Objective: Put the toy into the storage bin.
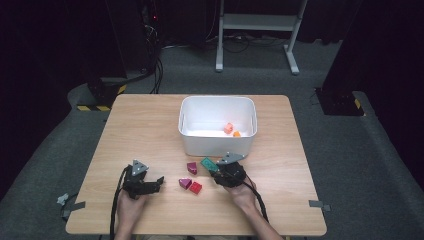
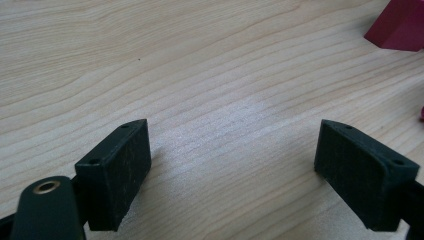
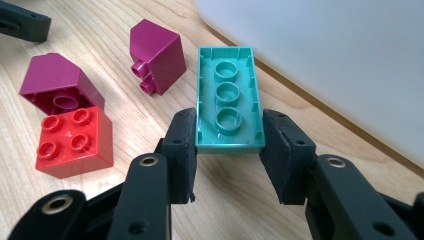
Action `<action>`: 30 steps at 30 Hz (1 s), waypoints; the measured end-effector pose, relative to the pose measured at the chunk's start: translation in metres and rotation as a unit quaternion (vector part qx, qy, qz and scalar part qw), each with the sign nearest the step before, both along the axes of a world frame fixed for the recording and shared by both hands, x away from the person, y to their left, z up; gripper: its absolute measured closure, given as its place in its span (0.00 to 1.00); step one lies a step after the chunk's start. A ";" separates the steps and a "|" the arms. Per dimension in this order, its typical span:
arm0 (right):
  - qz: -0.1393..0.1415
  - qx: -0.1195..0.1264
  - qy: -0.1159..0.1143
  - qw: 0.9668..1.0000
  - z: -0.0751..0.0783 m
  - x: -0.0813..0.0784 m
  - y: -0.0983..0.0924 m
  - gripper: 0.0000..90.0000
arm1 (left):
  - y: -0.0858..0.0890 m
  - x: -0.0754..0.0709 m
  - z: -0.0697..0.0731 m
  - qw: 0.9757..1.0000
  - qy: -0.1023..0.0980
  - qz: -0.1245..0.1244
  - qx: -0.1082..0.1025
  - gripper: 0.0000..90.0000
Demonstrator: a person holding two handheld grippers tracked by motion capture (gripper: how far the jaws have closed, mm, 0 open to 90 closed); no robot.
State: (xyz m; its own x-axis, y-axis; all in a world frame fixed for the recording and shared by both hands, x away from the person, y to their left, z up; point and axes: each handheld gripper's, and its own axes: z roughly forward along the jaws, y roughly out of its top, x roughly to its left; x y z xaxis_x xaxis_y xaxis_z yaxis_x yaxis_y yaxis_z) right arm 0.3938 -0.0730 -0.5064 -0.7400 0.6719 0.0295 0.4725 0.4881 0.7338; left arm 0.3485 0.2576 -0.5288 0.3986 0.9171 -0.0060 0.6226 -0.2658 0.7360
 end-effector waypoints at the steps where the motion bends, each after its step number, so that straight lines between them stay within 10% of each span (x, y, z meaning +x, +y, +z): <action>1: 0.001 0.001 0.001 1.000 0.000 0.000 -0.001 0.66 | 0.000 0.000 0.000 1.000 0.000 0.000 0.000 0.17; 30: 0.041 0.020 -0.006 0.999 0.035 -0.011 -0.034 0.66 | 0.000 0.000 0.000 1.000 0.000 0.000 0.000 0.17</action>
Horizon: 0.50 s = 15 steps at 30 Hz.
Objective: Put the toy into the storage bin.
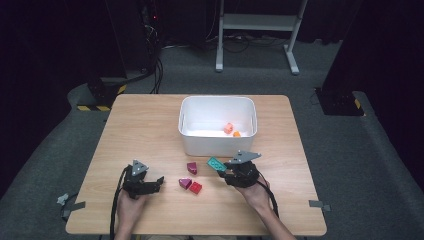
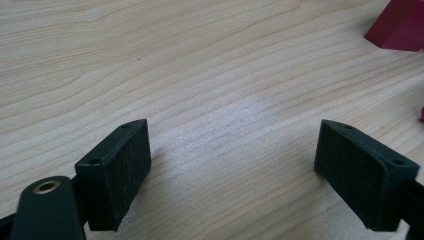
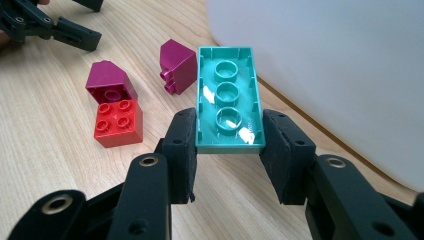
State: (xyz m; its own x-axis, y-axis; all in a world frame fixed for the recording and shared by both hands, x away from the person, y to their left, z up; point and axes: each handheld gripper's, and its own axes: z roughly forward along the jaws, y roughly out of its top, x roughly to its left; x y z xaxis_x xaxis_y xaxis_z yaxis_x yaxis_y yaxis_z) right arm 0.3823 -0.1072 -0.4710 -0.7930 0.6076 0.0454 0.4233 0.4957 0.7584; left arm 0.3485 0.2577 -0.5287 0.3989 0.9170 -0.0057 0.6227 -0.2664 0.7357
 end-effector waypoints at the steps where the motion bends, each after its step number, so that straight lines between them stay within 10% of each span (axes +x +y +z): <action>1: 0.001 0.001 -0.002 1.000 0.001 0.000 -0.001 0.66 | 0.000 0.000 0.000 1.000 0.000 0.000 0.000 0.17; 15: 0.011 0.017 -0.006 1.000 0.024 -0.002 -0.014 0.66 | 0.000 0.000 0.000 1.000 0.000 0.000 0.000 0.17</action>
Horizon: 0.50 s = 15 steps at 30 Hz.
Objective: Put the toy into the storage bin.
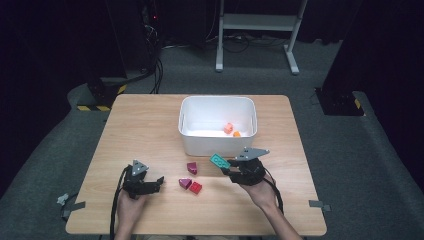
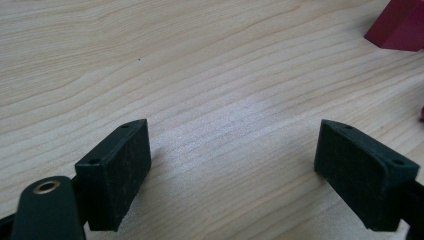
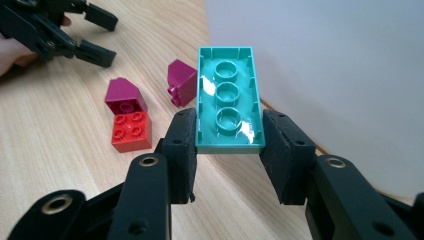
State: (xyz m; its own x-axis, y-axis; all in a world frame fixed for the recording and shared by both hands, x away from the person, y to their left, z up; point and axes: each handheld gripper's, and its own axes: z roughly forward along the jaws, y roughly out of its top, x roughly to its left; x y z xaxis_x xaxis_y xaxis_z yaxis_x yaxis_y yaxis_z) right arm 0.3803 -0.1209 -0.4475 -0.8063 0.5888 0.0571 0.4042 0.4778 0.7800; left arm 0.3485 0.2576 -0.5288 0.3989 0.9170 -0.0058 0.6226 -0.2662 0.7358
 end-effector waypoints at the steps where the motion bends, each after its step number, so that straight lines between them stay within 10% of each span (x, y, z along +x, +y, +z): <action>1: 0.000 0.001 0.002 1.000 0.001 0.000 0.000 0.66 | 0.000 0.000 0.000 1.000 0.000 0.000 0.000 0.17; 15: 0.018 0.020 -0.008 1.000 0.031 0.000 -0.005 0.66 | 0.000 0.000 0.000 1.000 0.000 0.000 0.000 0.17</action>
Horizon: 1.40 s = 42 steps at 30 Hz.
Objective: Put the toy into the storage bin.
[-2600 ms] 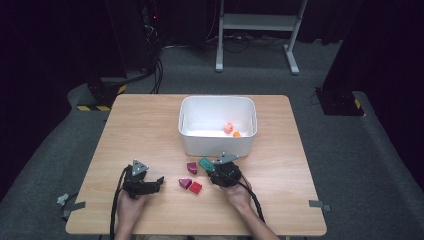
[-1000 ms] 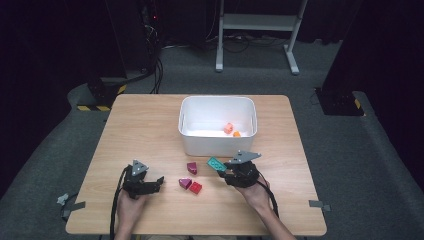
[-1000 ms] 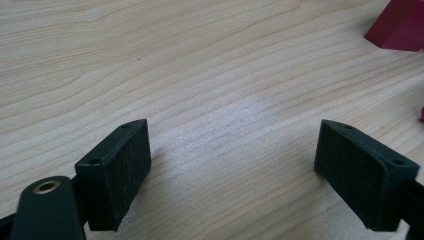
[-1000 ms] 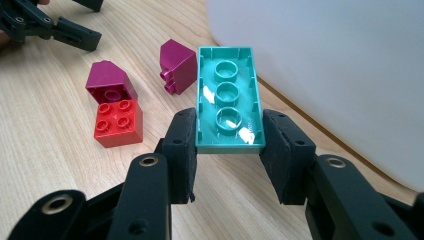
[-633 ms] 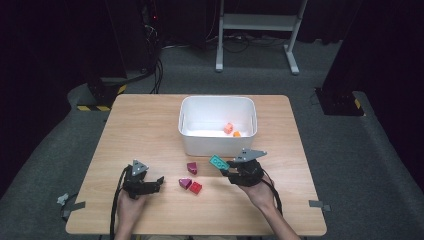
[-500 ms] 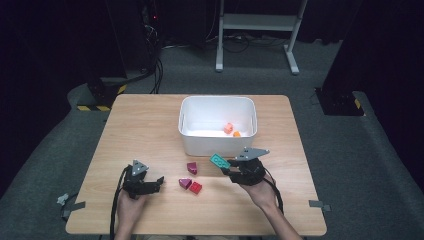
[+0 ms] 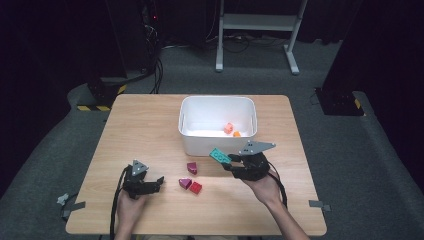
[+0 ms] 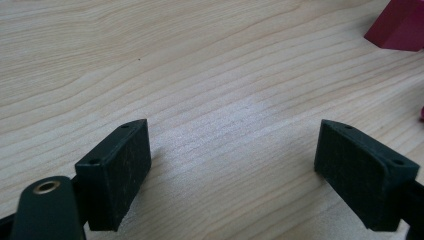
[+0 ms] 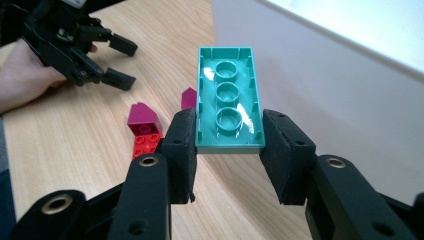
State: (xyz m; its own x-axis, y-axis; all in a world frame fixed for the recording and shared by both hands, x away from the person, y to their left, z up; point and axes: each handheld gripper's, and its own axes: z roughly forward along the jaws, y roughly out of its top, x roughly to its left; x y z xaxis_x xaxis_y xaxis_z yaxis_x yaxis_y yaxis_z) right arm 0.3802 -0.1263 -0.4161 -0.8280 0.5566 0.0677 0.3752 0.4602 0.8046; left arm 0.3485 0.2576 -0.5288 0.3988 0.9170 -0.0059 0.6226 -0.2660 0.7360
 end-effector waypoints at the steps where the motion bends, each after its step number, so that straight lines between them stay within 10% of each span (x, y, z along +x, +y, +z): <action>1: 0.001 0.002 0.001 1.000 0.003 0.000 -0.001 0.66 | 0.000 0.000 0.000 1.000 0.000 0.000 0.000 0.17; 22: -0.016 0.038 -0.007 0.999 0.062 0.026 -0.013 0.66 | 0.000 0.000 0.000 1.000 0.000 -0.001 0.001 0.17; 42: -0.057 0.023 0.012 0.998 0.065 0.068 0.000 0.66 | 0.000 0.000 0.000 1.000 0.000 -0.001 0.001 0.17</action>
